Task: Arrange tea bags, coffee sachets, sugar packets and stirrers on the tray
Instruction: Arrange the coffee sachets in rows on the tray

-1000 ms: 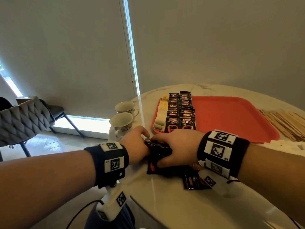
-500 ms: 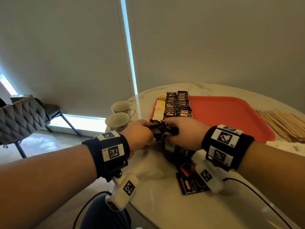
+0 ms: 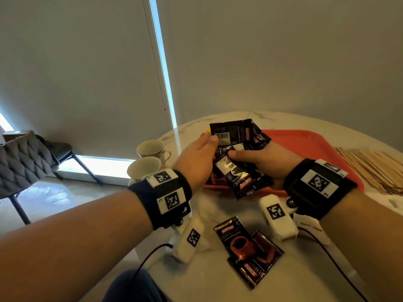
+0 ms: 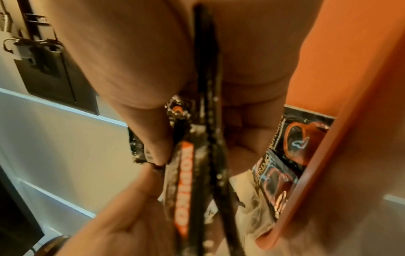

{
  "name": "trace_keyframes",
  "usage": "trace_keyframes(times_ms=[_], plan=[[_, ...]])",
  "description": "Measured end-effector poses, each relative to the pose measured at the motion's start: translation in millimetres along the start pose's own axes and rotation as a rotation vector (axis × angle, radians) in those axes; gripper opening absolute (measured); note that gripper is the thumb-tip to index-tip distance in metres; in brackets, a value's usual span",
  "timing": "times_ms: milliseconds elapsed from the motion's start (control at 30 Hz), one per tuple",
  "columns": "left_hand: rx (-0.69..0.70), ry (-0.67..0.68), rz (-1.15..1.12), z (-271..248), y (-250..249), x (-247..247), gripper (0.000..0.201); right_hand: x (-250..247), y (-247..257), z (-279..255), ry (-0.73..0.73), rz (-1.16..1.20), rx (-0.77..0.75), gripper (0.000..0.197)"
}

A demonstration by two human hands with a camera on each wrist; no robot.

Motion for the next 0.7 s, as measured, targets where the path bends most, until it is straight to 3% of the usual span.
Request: trace_keyframes(times_ms=[133, 200, 300, 367, 433, 500, 600, 700], plan=[[0.045, -0.045, 0.169, 9, 2, -8, 0.021, 1, -7, 2, -0.041, -0.068, -0.025, 0.032], [0.028, -0.035, 0.126, 9, 2, -12, 0.031, 0, -11, 3, -0.102, -0.025, -0.01, 0.03], [-0.067, -0.029, 0.038, 0, 7, -18, 0.066, -6, -15, 3, -0.21, -0.013, 0.043, 0.026], [-0.101, -0.031, 0.113, -13, 15, -20, 0.066, -15, -14, 4, -0.317, -0.097, 0.059, 0.023], [-0.129, 0.048, 0.287, -30, 22, -20, 0.049, -18, -11, 3, -0.306, -0.085, 0.08, 0.025], [-0.138, 0.192, 0.544, -46, 24, -17, 0.049, -16, -8, 2, -0.254, 0.043, 0.08, 0.026], [-0.045, 0.383, 0.907, -66, 20, -4, 0.078, -11, -7, 1, -0.211, 0.204, 0.072, 0.018], [0.015, 0.475, 1.068, -76, 16, 15, 0.101, -10, -7, 2, -0.233, 0.257, 0.09, 0.018]])
Point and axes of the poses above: each hand's wrist, its own z-axis towards the middle knuckle, its own x-axis out of the palm, y = z × x, the point moved 1 cm from there along z, towards the middle knuckle, and after that the axes turned 4 degrees about -x, right-handed, at the moved point
